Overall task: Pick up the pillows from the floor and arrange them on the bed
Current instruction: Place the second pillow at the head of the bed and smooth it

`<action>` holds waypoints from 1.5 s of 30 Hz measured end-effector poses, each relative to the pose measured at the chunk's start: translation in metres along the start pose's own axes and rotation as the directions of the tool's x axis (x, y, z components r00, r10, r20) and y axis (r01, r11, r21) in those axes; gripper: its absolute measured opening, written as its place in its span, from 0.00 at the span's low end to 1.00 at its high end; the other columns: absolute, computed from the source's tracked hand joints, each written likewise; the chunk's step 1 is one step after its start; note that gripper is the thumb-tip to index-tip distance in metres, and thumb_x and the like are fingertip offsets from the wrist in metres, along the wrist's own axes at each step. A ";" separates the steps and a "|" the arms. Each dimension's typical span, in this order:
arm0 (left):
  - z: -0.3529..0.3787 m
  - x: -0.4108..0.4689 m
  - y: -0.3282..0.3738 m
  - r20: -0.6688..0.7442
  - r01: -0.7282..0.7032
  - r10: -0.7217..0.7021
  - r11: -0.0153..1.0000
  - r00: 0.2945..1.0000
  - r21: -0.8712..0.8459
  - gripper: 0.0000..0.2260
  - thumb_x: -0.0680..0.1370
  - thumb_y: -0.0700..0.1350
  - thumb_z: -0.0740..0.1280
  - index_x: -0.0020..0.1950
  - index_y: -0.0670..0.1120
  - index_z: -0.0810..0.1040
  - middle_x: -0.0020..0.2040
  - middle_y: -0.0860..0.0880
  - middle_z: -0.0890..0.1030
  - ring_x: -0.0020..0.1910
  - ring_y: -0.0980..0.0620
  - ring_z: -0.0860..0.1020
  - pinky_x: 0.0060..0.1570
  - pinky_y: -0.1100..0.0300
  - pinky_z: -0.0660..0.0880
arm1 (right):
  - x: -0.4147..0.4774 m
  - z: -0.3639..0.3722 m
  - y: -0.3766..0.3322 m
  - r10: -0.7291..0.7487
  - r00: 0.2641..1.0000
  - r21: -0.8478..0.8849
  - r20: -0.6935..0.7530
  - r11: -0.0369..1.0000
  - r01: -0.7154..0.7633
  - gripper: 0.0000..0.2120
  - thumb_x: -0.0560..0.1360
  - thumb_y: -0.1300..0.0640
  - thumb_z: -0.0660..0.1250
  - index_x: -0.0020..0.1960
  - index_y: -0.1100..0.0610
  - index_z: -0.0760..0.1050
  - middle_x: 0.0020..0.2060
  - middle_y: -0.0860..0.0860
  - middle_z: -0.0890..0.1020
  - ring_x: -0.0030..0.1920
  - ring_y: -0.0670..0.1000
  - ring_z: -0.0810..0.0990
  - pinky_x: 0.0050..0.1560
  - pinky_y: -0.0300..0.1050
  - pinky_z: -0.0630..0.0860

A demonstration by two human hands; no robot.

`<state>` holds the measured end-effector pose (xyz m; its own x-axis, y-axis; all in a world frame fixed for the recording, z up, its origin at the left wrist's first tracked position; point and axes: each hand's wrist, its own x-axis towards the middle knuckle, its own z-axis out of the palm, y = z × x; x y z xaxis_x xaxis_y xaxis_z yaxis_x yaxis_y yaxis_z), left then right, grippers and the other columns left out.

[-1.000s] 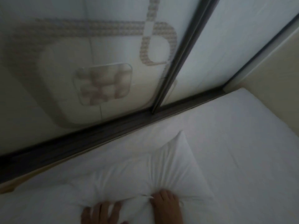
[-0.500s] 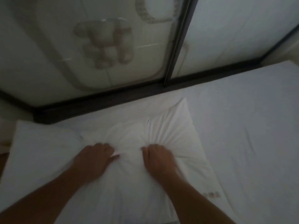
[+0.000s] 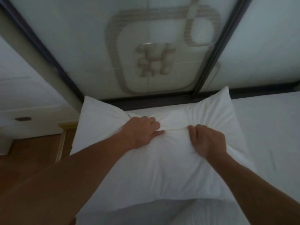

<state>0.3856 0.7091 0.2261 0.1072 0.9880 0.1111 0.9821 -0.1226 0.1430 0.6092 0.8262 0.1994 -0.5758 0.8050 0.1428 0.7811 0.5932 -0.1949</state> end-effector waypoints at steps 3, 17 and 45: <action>-0.022 0.052 0.035 -0.105 -0.055 0.050 0.998 0.993 -0.040 0.18 0.79 0.55 0.56 0.44 0.42 0.75 0.41 0.42 0.78 0.38 0.40 0.76 0.32 0.49 0.73 | 0.023 -0.045 0.049 -0.021 0.998 -0.018 -0.060 1.000 0.020 0.24 0.77 0.41 0.44 0.27 0.50 0.61 0.24 0.47 0.71 0.26 0.54 0.74 0.31 0.45 0.67; 0.093 0.320 0.276 -0.193 -0.041 0.011 0.988 0.981 -0.150 0.18 0.80 0.57 0.52 0.46 0.47 0.75 0.40 0.44 0.78 0.37 0.41 0.76 0.31 0.53 0.65 | 0.067 -0.116 0.408 0.081 0.997 -0.326 -0.006 0.942 -0.079 0.24 0.74 0.37 0.41 0.31 0.51 0.63 0.35 0.55 0.79 0.36 0.58 0.78 0.35 0.48 0.67; 0.306 0.337 0.296 0.325 0.140 -0.070 0.971 0.943 -0.196 0.40 0.68 0.76 0.42 0.75 0.56 0.47 0.78 0.43 0.50 0.75 0.41 0.43 0.63 0.27 0.38 | 0.016 0.050 0.468 0.419 0.901 -0.334 0.110 0.870 -0.364 0.12 0.75 0.44 0.59 0.43 0.52 0.70 0.42 0.55 0.78 0.44 0.59 0.75 0.43 0.54 0.70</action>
<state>0.7594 1.0348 0.0050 0.0822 0.9710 -0.2246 0.9379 0.0008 0.3468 0.9533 1.1171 0.0619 -0.2179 0.9741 -0.0601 0.9694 0.2231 0.1025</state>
